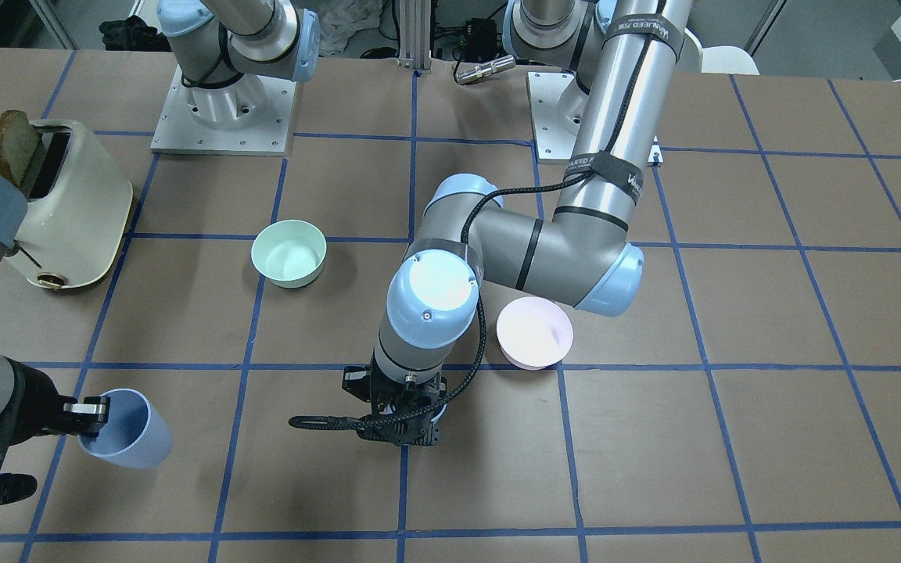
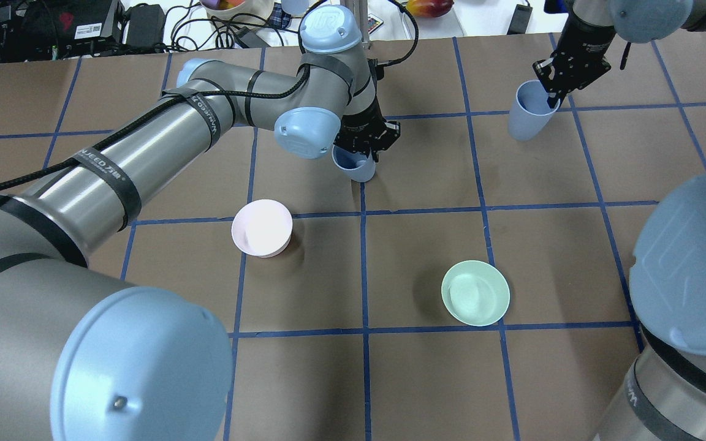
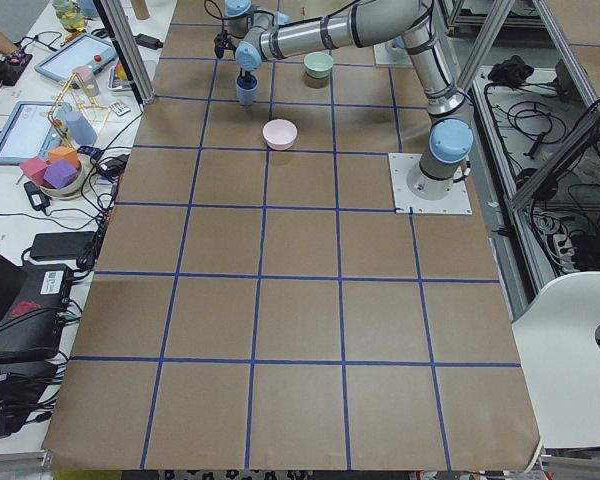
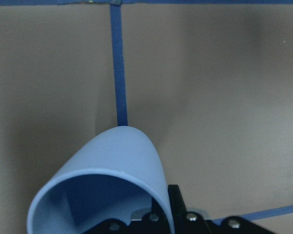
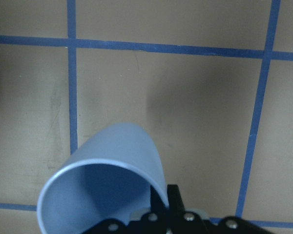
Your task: Stack blue cups with both arms
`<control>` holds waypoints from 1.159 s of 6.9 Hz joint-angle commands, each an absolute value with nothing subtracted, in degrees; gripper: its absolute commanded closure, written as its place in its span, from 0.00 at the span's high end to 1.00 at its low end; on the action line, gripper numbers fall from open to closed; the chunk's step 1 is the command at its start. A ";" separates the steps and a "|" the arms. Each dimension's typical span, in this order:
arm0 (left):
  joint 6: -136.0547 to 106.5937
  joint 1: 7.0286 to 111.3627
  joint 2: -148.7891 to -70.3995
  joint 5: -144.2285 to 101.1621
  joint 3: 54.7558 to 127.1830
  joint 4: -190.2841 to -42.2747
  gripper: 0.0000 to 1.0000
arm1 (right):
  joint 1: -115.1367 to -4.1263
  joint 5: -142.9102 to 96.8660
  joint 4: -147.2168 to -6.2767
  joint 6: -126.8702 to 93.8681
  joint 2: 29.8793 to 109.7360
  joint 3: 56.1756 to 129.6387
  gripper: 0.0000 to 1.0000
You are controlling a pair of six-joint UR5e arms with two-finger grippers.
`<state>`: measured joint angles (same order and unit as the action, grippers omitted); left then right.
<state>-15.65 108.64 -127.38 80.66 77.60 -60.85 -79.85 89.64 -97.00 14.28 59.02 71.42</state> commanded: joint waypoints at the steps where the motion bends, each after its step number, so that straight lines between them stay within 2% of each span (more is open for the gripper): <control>1: -15.64 108.37 -124.03 80.60 77.00 -62.91 1.00 | -81.03 87.47 -92.40 14.06 61.25 71.46 0.00; 5: -13.29 103.20 -105.25 85.13 77.43 -93.63 1.00 | -94.17 87.10 -89.39 -2.67 66.79 71.46 0.00; 6: -5.18 100.40 -101.81 85.17 79.43 -97.43 1.00 | -98.57 86.93 -89.99 -8.90 66.80 71.37 0.00; 8: -2.56 95.82 -95.04 85.17 86.27 -90.84 1.00 | -101.42 84.13 -93.23 -16.67 65.92 71.45 0.00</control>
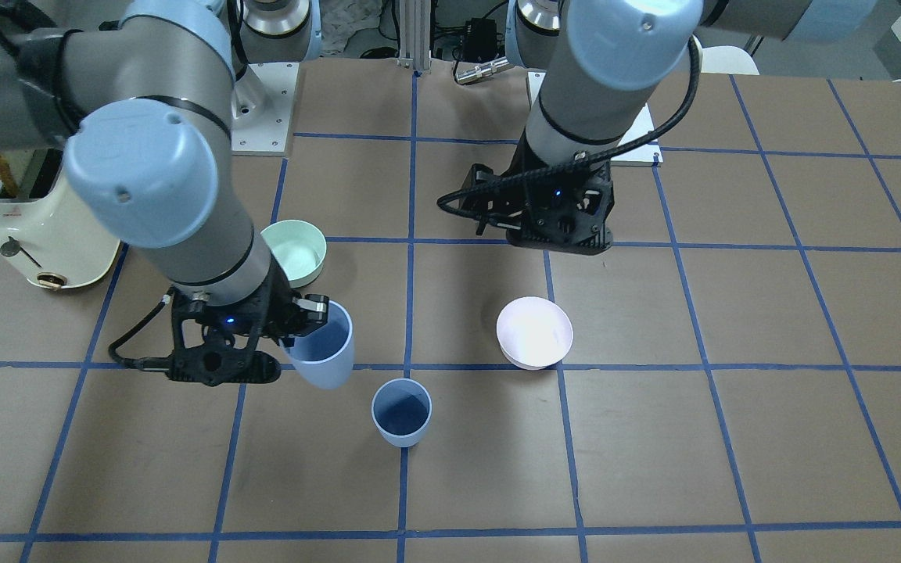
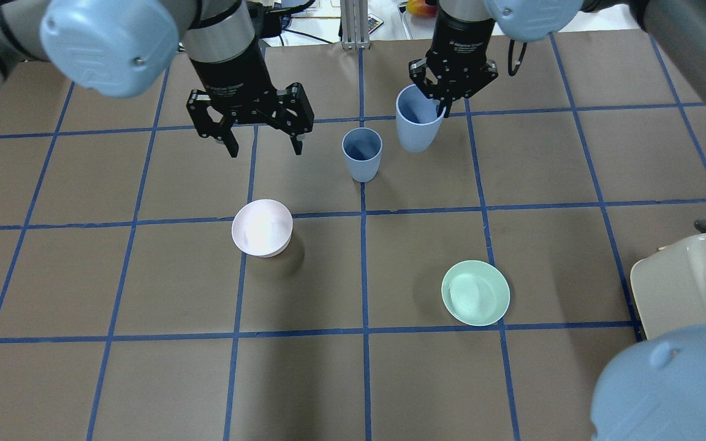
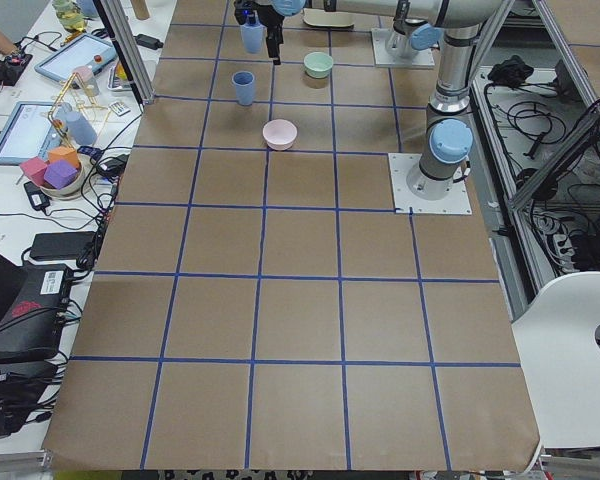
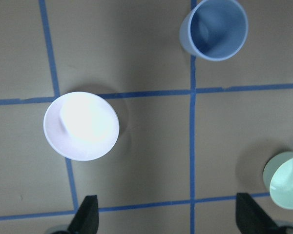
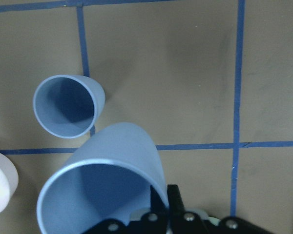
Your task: Stack blue cups with both arms
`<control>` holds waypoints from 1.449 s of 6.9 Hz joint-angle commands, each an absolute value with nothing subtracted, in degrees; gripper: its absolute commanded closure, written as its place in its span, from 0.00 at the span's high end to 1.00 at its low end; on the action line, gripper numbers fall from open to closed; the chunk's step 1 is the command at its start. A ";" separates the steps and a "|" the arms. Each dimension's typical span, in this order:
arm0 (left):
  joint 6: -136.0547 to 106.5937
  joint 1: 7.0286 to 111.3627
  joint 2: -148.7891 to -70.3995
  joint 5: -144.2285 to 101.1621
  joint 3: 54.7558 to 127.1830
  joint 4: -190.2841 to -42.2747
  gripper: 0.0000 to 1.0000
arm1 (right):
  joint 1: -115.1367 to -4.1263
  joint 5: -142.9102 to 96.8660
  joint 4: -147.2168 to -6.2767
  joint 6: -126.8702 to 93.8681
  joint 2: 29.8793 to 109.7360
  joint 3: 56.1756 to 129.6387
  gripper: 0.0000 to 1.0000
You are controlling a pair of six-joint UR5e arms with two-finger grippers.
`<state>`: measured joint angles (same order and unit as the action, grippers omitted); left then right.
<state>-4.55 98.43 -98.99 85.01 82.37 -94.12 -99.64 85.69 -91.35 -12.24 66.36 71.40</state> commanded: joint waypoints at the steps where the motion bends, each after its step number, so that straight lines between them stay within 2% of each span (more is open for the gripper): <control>1: -2.46 95.10 -92.57 85.78 90.48 -84.44 1.00 | -103.08 83.85 -95.95 -19.48 64.26 71.28 0.00; 3: -2.37 94.49 -90.79 88.77 94.65 -75.28 1.00 | -103.71 84.02 -98.78 -21.00 62.15 71.02 0.00; 10: -2.37 94.39 -90.70 89.03 94.75 -75.32 1.00 | -103.80 83.76 -97.91 -22.24 59.24 69.35 0.00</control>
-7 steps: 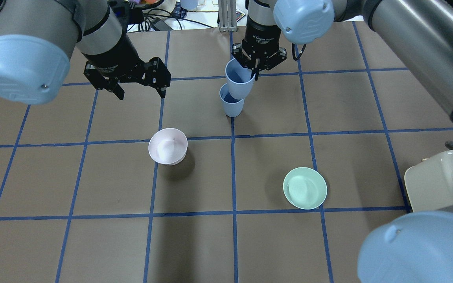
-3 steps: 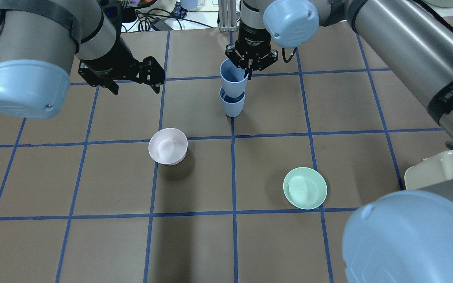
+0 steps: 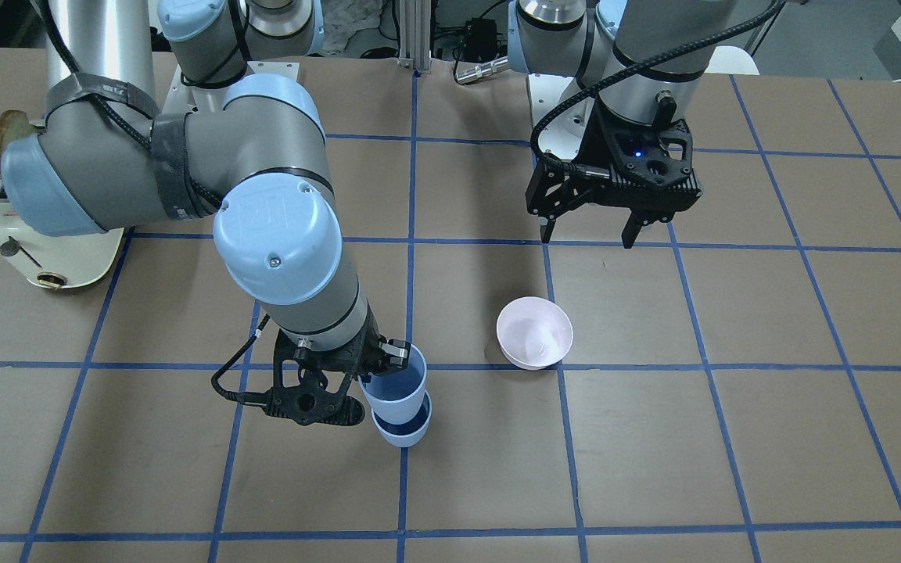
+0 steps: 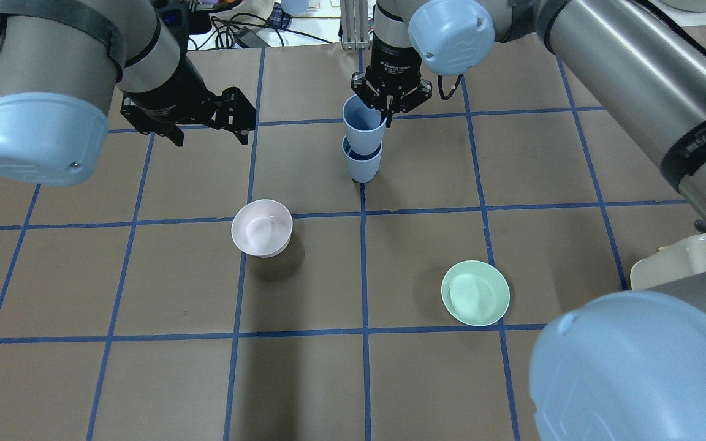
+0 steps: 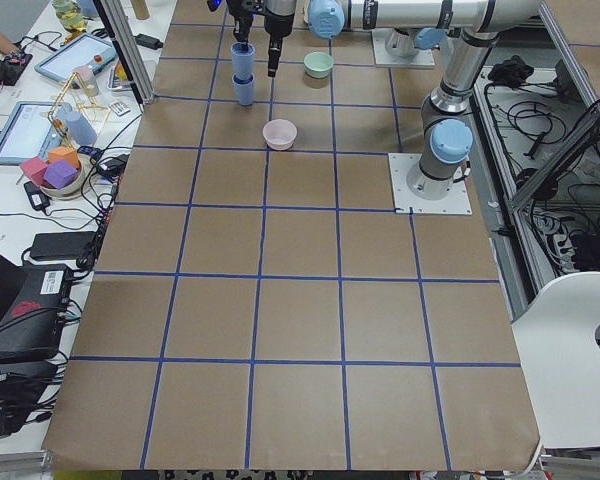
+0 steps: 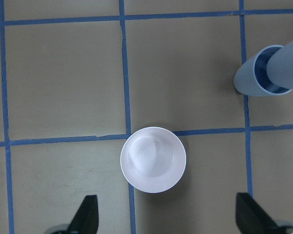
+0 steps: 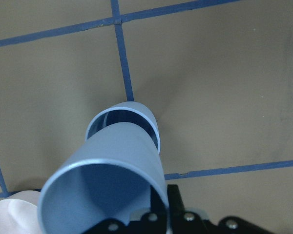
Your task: Stack blue cups with both arms
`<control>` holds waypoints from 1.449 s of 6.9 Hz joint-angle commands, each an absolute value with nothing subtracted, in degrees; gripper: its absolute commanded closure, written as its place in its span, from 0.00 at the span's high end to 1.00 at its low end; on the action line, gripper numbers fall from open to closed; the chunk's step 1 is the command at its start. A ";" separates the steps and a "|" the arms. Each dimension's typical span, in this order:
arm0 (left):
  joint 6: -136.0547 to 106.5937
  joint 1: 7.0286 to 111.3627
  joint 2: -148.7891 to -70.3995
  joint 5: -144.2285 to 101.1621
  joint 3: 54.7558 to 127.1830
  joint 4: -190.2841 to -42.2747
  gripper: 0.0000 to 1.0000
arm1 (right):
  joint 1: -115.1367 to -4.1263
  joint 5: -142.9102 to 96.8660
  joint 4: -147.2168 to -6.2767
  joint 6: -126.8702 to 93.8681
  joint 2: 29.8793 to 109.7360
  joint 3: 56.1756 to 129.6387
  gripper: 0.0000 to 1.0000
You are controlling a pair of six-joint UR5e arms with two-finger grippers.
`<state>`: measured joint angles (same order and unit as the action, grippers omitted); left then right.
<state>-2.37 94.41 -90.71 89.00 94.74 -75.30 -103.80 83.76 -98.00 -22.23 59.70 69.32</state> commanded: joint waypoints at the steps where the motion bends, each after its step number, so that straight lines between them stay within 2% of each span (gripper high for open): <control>1: -2.37 94.39 -90.70 89.03 94.75 -75.32 1.00 | -103.80 83.76 -98.26 -22.24 59.06 69.35 0.01; 2: -2.37 94.39 -90.70 89.03 94.75 -75.32 1.00 | -103.80 83.67 -98.26 -22.24 58.89 69.35 0.21; 3: -2.37 94.39 -90.70 89.03 94.75 -75.50 1.00 | -103.80 83.67 -98.44 -22.24 58.80 69.26 0.84; 4: -2.37 94.39 -90.62 89.03 94.75 -75.50 1.00 | -103.71 83.67 -98.35 -22.24 59.06 69.26 0.99; 8: -2.37 94.39 -90.70 89.03 94.75 -76.55 1.00 | -97.24 84.99 -94.60 -18.14 65.64 70.57 1.00; 10: -2.98 94.22 -90.70 89.03 93.53 -79.68 1.00 | -90.74 87.08 -87.92 -2.53 72.38 73.98 1.00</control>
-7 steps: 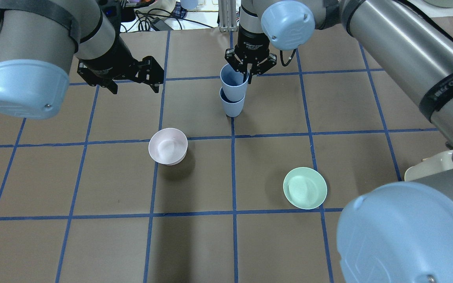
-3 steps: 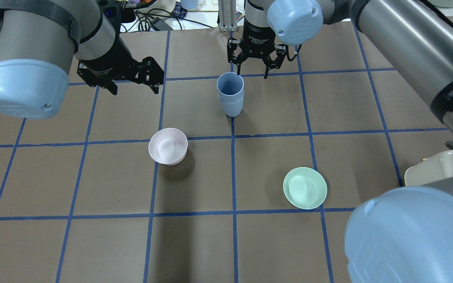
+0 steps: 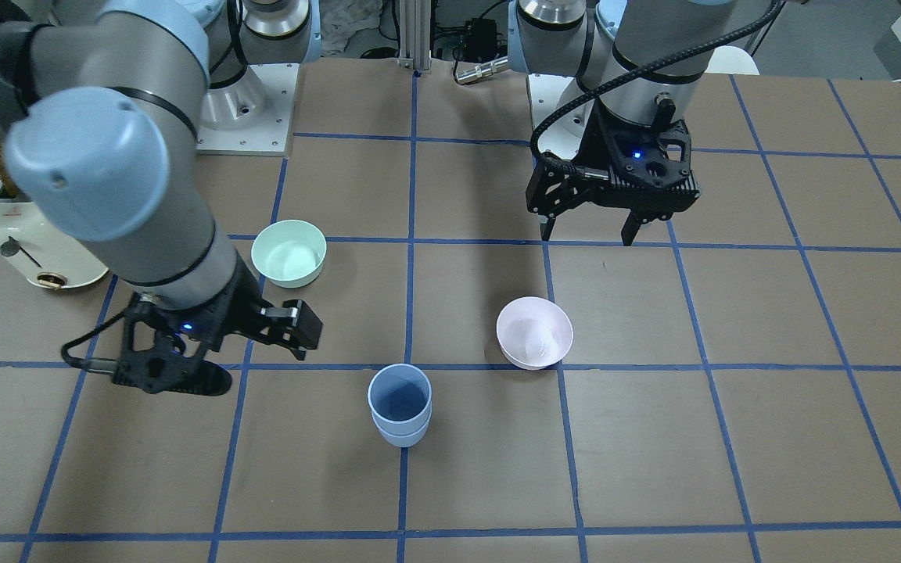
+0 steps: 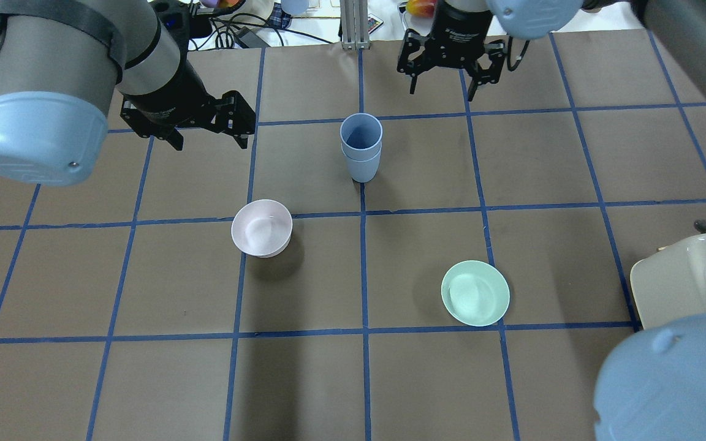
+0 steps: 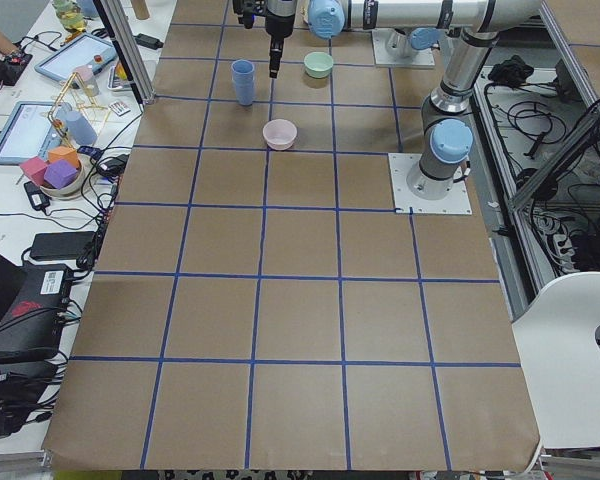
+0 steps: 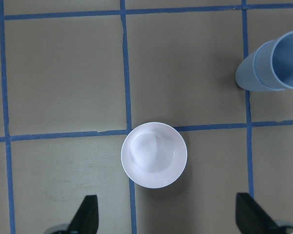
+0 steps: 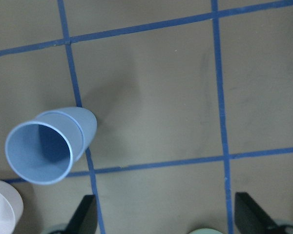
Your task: Stack blue cups with both arms
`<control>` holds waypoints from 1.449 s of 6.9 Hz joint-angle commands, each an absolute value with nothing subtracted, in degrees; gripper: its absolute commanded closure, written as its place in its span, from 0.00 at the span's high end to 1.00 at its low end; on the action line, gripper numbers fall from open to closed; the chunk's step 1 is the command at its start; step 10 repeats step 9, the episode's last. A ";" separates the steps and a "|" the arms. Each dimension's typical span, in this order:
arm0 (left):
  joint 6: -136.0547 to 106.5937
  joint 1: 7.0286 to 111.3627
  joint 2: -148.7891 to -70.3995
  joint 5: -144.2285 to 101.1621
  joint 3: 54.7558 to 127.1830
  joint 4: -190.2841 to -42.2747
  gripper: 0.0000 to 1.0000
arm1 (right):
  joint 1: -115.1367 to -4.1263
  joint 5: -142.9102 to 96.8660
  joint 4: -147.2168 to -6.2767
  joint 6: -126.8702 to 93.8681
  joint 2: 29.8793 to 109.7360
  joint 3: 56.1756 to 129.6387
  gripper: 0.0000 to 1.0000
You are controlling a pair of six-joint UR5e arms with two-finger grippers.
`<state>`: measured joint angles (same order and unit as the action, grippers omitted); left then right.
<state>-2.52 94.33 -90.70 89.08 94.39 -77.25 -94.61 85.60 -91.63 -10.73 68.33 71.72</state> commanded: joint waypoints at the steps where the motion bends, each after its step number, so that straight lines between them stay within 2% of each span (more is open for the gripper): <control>1: -3.08 94.04 -91.57 88.60 90.73 -84.24 1.00 | -88.62 87.45 -87.63 0.41 76.34 78.79 1.00; 2: -3.16 93.96 -92.97 88.85 87.05 -88.90 1.00 | -87.81 87.63 -88.41 0.18 80.38 83.71 1.00; 4: -2.90 94.22 -92.38 88.95 88.06 -90.09 1.00 | -88.15 90.42 -87.46 -2.36 86.55 88.14 1.00; 10: -2.72 94.22 -91.93 89.03 88.50 -90.18 1.00 | -88.24 90.88 -87.80 -3.43 86.48 88.24 1.00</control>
